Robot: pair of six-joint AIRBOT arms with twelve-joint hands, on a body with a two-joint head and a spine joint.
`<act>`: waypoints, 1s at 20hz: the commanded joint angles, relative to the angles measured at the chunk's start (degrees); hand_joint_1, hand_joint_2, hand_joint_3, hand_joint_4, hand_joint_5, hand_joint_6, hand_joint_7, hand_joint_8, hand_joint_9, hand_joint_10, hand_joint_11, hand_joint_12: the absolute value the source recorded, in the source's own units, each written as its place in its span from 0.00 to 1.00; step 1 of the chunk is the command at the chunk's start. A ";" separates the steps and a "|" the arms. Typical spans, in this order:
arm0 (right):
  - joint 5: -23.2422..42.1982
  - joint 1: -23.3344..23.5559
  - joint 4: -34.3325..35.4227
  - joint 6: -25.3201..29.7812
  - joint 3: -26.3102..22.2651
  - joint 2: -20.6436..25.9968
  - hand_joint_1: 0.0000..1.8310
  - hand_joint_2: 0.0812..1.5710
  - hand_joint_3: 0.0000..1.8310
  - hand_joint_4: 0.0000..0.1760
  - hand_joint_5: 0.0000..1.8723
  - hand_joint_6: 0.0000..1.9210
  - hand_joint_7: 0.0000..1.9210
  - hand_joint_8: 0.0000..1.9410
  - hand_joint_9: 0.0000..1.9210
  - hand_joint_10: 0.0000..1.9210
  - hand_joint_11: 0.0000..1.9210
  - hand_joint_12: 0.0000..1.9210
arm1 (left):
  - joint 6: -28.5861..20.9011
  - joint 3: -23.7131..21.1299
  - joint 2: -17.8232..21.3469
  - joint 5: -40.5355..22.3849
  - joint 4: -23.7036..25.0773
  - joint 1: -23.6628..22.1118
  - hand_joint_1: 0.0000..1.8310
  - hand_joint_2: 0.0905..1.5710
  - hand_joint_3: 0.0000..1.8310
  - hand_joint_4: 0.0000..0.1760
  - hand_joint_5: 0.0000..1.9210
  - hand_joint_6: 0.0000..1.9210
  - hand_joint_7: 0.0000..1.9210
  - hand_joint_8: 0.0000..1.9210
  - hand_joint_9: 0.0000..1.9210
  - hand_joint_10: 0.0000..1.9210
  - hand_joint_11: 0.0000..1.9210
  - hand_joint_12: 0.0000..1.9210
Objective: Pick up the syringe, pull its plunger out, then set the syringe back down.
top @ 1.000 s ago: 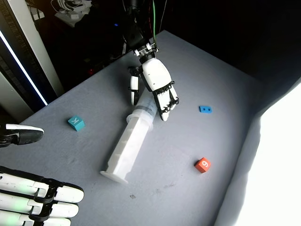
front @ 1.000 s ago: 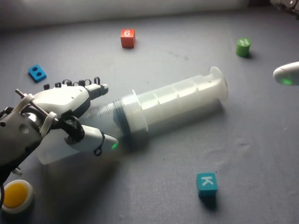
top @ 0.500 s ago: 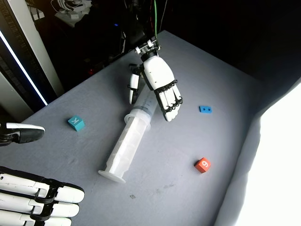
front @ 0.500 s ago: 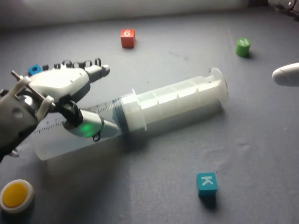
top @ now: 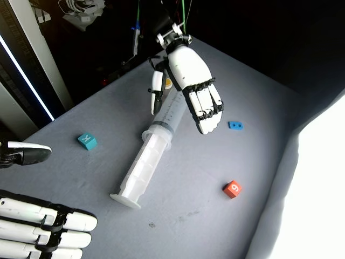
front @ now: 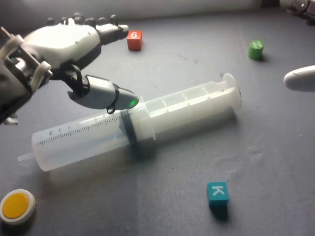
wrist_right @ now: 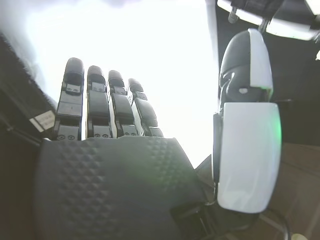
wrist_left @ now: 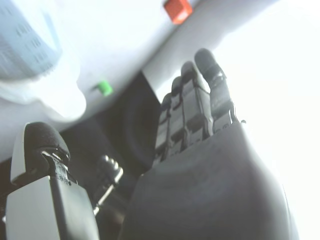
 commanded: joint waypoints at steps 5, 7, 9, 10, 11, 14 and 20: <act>7.13 0.14 -0.36 0.17 -0.24 0.31 0.38 0.55 0.00 0.00 0.29 0.11 0.25 0.38 0.19 0.60 0.10 0.86 | 0.22 -1.97 2.48 2.63 5.75 -6.83 0.31 0.52 0.00 0.00 0.15 0.76 0.08 0.94 0.09 0.96 0.06 0.99; 7.13 0.11 -0.59 0.17 -0.27 0.31 0.31 0.58 0.00 0.00 0.06 0.88 0.06 0.95 0.12 0.98 0.16 0.99 | 0.22 -2.44 3.03 6.93 8.05 -9.40 0.19 0.53 0.00 0.00 0.04 0.94 0.03 1.00 0.08 1.00 0.09 1.00; 7.13 0.10 -0.68 0.17 -0.32 0.31 0.31 0.57 0.00 0.00 0.02 1.00 0.08 1.00 0.14 1.00 0.17 1.00 | 0.21 -2.95 3.39 9.65 9.26 -11.41 0.15 0.53 0.00 0.00 0.25 0.98 0.30 1.00 0.30 1.00 0.28 1.00; 7.13 0.08 -0.70 0.16 -0.32 0.31 0.32 0.57 0.00 0.00 0.07 1.00 0.17 1.00 0.21 1.00 0.19 1.00 | 0.23 -3.38 3.66 11.52 9.35 -12.76 0.14 0.55 0.00 0.00 0.44 1.00 0.49 1.00 0.46 1.00 0.44 1.00; 7.13 0.07 -0.72 0.16 -0.33 0.30 0.30 0.59 0.00 0.00 0.32 1.00 0.45 1.00 0.45 1.00 0.44 1.00 | 0.29 -3.74 3.83 12.11 9.35 -13.54 0.09 0.54 0.00 0.00 0.71 1.00 0.75 1.00 0.74 1.00 0.71 1.00; 7.14 0.04 -0.79 0.16 -0.39 0.30 0.37 0.88 0.03 0.00 0.86 1.00 0.90 1.00 0.92 1.00 0.95 1.00 | 2.10 -4.64 4.07 12.81 7.90 -15.43 0.54 0.77 0.01 0.62 0.81 1.00 0.87 1.00 0.90 1.00 0.88 1.00; 7.19 0.00 -1.04 0.12 -0.51 0.29 0.52 0.92 0.00 0.44 0.84 1.00 0.89 1.00 0.92 1.00 0.96 1.00 | 2.75 -5.51 4.07 13.53 7.86 -17.28 0.64 0.78 0.01 1.00 0.77 1.00 0.83 1.00 0.85 1.00 0.85 1.00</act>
